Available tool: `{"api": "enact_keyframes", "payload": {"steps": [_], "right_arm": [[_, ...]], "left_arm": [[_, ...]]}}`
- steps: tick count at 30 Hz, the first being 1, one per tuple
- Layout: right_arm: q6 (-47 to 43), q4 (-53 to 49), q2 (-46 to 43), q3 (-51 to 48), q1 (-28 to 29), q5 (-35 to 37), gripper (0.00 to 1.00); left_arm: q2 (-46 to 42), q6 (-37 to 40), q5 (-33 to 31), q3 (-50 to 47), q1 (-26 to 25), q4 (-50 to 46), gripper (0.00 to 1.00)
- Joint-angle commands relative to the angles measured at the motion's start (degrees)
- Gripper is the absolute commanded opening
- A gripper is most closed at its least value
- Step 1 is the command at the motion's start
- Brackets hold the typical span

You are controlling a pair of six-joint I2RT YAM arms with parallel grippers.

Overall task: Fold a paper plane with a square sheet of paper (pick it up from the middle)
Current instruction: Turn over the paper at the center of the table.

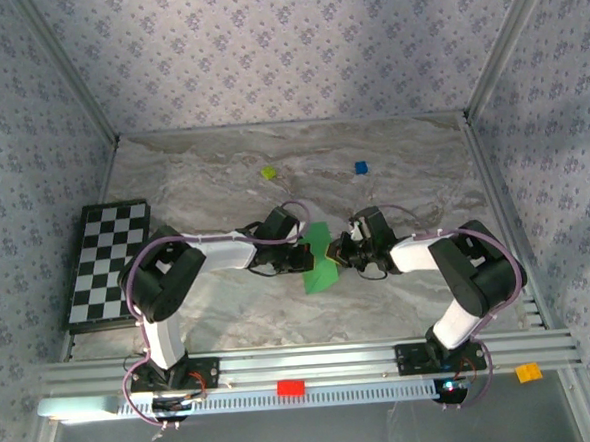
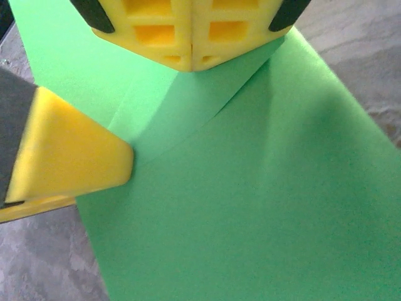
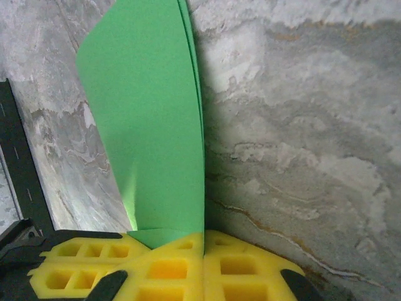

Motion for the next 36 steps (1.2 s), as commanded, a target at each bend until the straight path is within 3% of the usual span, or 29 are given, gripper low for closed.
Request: {"api": "enact_keyframes", "payload": {"steps": [1,6,11,18,28,36], "right_arm": [[-1.7,-0.1,-1.8,-0.4,-0.5,-0.1,0.03],[-5.6,-8.4,-8.4,1.1,-0.3,3.3,0.02],[-9.5,-23.9,-15.6,5.1,0.9,12.2,0.01],[-4.0,-42.5,-23.2,11.8,3.8,24.2,0.01],[2.8,-46.3,-29.1,11.0,6.9,27.9,0.02],[0.7,-46.8,-29.0,12.8,6.5,27.7,0.02]], "left_arm": [[-4.3,-1.2,0.7,-1.5,-0.3,0.1,0.10],[-11.2,-0.6,-2.6,-2.8,-0.3,-0.9,0.20],[-20.5,0.3,-9.1,-7.1,-0.2,-3.1,0.24],[-29.8,0.7,-11.7,-10.5,2.1,-6.2,0.26],[-32.7,0.5,-7.0,-10.4,7.3,-9.5,0.27],[-32.6,1.1,-6.2,-10.8,9.1,-9.8,0.27]]}}
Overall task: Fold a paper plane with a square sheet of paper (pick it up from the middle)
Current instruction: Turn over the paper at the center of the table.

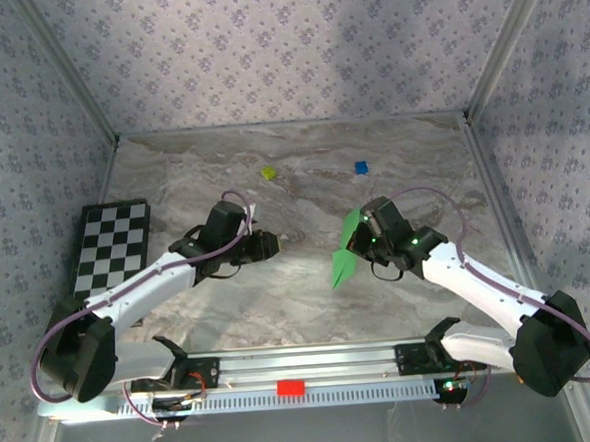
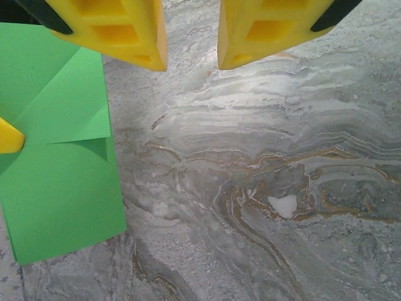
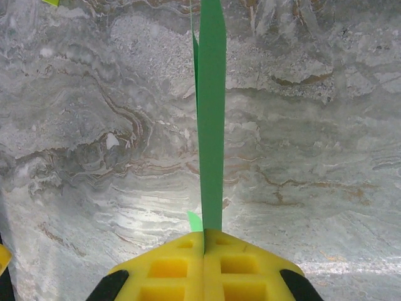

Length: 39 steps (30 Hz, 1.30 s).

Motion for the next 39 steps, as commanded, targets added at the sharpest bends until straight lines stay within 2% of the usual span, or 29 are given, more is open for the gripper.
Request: {"api": "enact_keyframes", "payload": {"steps": [1,6,8,10,13,14,16,19,22,26,30,34,36,39], "right_arm": [[-1.1,-3.4,0.0,2.5,-0.2,2.2,0.02],[-8.6,-9.0,2.2,8.7,0.6,5.7,0.02],[-12.4,-14.1,4.9,13.1,1.7,9.0,0.02],[-16.0,-20.1,8.3,18.4,3.7,14.2,0.02],[-19.3,-31.0,14.4,27.5,8.3,26.3,0.02],[-19.2,-34.4,16.6,29.7,10.3,32.2,0.01],[-19.3,-40.0,20.9,33.0,12.7,38.6,0.01],[-16.4,-48.4,29.2,38.9,15.4,44.1,0.01],[-13.0,-55.4,38.8,44.2,18.3,47.2,0.01],[-14.6,-53.3,48.9,48.8,21.9,44.2,0.01],[-17.9,-42.9,51.8,49.6,24.2,36.3,0.06],[-19.0,-34.7,53.1,49.7,24.4,28.0,0.12],[-20.5,-30.7,52.7,49.5,24.3,23.8,0.18],[-23.1,-23.3,50.2,47.8,24.0,17.3,0.34]], "left_arm": [[-1.1,0.7,0.9,-1.1,1.0,-0.5,0.27],[-4.9,0.3,-0.9,-4.1,3.4,-0.7,0.26],[-7.3,0.0,-2.0,-5.3,4.6,-1.3,0.26],[-9.9,-0.1,-2.6,-6.3,6.0,-1.9,0.28],[-13.4,0.7,-2.9,-7.0,8.2,-4.7,0.32],[-14.5,1.0,-3.1,-7.3,8.9,-5.9,0.33],[-16.6,1.2,-3.0,-8.2,10.7,-7.1,0.35],[-19.4,1.5,-3.5,-9.2,13.7,-8.9,0.39],[-21.8,2.0,-4.3,-9.0,17.1,-12.5,0.39],[-26.0,0.1,-6.7,-9.8,20.6,-16.1,0.40],[-30.4,-1.1,-9.8,-10.2,22.4,-20.2,0.41],[-33.2,-1.8,-9.2,-10.6,23.2,-21.9,0.44],[-33.3,-2.1,-7.9,-10.8,23.3,-21.5,0.45],[-32.4,-2.5,-4.7,-11.1,23.3,-19.9,0.47]]}}
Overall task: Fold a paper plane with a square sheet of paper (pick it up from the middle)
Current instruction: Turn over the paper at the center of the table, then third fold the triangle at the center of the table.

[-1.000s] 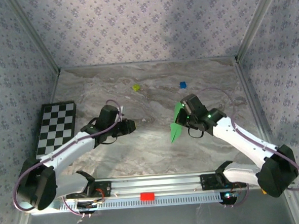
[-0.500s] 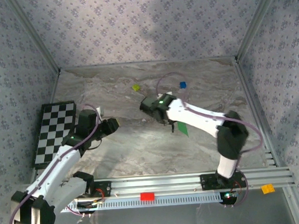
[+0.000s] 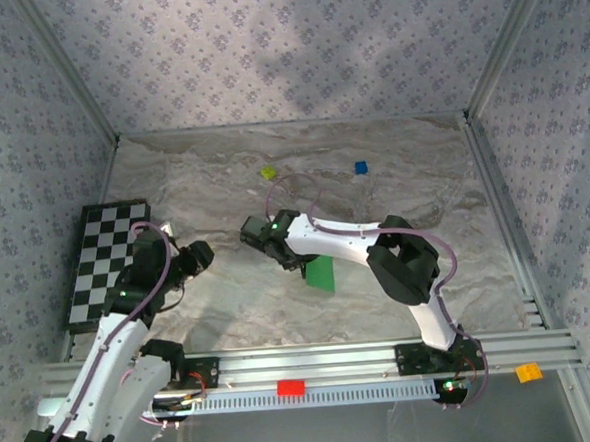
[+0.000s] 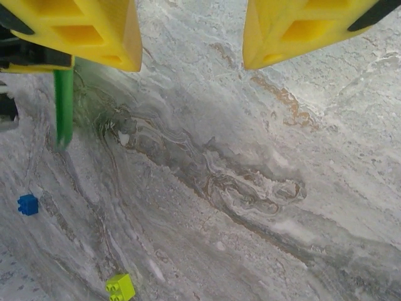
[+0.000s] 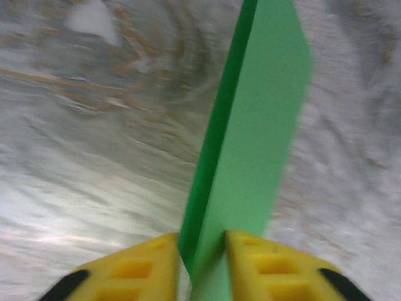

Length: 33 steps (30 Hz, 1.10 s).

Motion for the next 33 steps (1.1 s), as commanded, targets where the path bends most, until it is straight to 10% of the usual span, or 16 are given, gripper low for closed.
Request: {"api": "enact_keyframes", "payload": {"steps": [1,7,15,33], "right_arm": [[-3.9,11.0,-3.9,-1.4,-0.7,-10.9,0.41],[-0.4,25.7,-20.8,-18.4,-5.9,-18.0,0.51],[9.1,56.7,-38.5,-53.8,-24.6,-47.4,0.24],[7.8,63.7,-24.4,-56.9,-31.0,-59.5,0.09]], "left_arm": [[0.9,-1.1,3.8,-0.6,0.4,0.1,0.47],[5.7,-2.9,14.3,-2.2,0.3,7.9,0.48],[17.4,-3.4,21.1,-0.6,-4.6,14.4,0.42],[34.9,-9.0,20.7,4.5,-15.6,25.5,0.42]]}}
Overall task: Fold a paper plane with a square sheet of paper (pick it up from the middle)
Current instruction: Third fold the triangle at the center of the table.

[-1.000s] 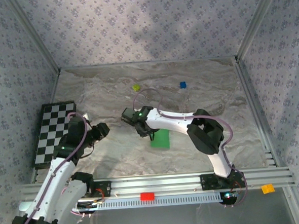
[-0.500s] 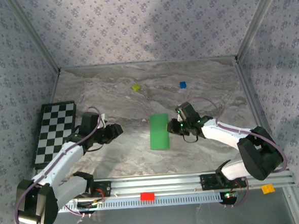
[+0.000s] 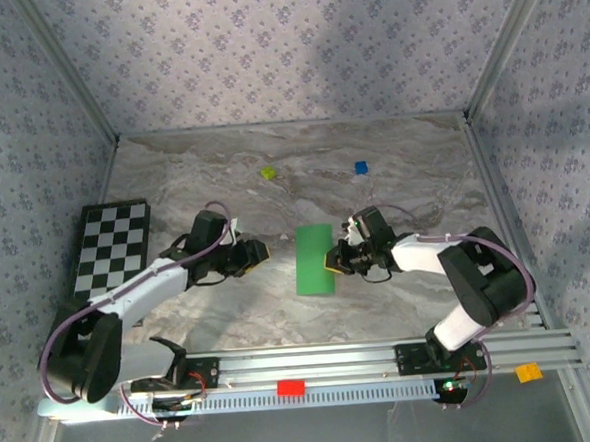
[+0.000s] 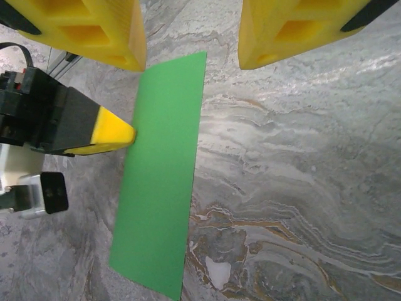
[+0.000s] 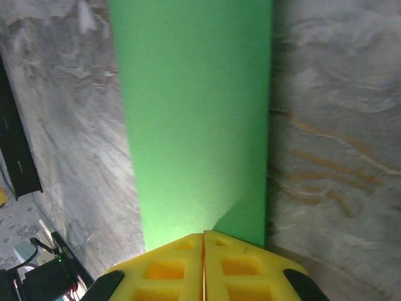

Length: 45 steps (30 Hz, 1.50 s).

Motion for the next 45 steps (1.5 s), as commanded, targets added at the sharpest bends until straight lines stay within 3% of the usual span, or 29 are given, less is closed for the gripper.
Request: {"api": "enact_keyframes", "payload": {"steps": [1,20,45], "right_arm": [[-1.1,0.4,2.5,-0.2,-0.9,-1.5,0.09],[-2.8,0.0,6.3,-1.2,-2.6,-1.1,0.08],[-2.8,0.8,6.7,-2.1,-4.2,-1.5,0.07]], "left_arm": [[2.2,-1.4,1.3,2.2,-1.4,3.1,0.43],[25.5,-2.7,3.5,14.2,-7.2,5.5,0.36],[30.4,-3.6,5.7,15.5,-9.1,8.0,0.22]]}}
